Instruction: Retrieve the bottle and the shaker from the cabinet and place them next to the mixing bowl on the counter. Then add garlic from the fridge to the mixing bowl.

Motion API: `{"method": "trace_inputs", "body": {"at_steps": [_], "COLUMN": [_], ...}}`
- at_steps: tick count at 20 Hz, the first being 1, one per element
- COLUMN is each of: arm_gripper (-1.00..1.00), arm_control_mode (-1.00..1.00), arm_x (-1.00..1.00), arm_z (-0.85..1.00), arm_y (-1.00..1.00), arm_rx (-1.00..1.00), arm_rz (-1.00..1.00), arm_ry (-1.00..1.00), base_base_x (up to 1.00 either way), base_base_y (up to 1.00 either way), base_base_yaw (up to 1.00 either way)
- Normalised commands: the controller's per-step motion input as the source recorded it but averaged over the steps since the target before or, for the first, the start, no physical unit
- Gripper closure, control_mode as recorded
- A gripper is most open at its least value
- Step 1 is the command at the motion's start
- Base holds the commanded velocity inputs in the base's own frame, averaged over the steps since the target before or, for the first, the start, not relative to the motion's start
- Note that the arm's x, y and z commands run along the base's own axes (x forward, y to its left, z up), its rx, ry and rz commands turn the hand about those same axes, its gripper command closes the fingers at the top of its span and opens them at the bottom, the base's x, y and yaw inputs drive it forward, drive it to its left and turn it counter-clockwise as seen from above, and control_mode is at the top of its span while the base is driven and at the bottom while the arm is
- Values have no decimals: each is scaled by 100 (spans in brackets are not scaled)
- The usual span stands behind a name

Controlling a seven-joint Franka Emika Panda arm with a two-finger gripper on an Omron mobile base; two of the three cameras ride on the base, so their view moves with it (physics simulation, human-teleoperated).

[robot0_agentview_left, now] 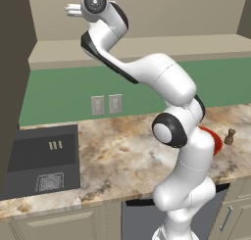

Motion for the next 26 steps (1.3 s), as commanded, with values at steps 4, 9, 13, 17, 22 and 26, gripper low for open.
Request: {"method": "trace_inputs", "body": {"at_steps": [4, 9, 13, 17, 22, 26], "arm_gripper": [100, 100, 100, 100, 100, 100], "arm_control_mode": [-100, -100, -100, -100, -100, -100], "arm_x": [0, 0, 0, -3, -14, -28], "arm_z": [0, 0, 0, 0, 0, -14], "arm_y": [0, 0, -13, -41, -63, -93], "arm_rx": [0, 0, 1, 1, 1, 4], "arm_rz": [0, 0, 1, 4, 11, 19], "arm_ry": [0, 0, 0, 0, 0, -3], "base_base_x": [0, 0, 0, 0, 0, 0], "base_base_y": [0, 0, 0, 0, 0, 0], "base_base_yaw": [0, 0, 0, 0, 0, 0]}}
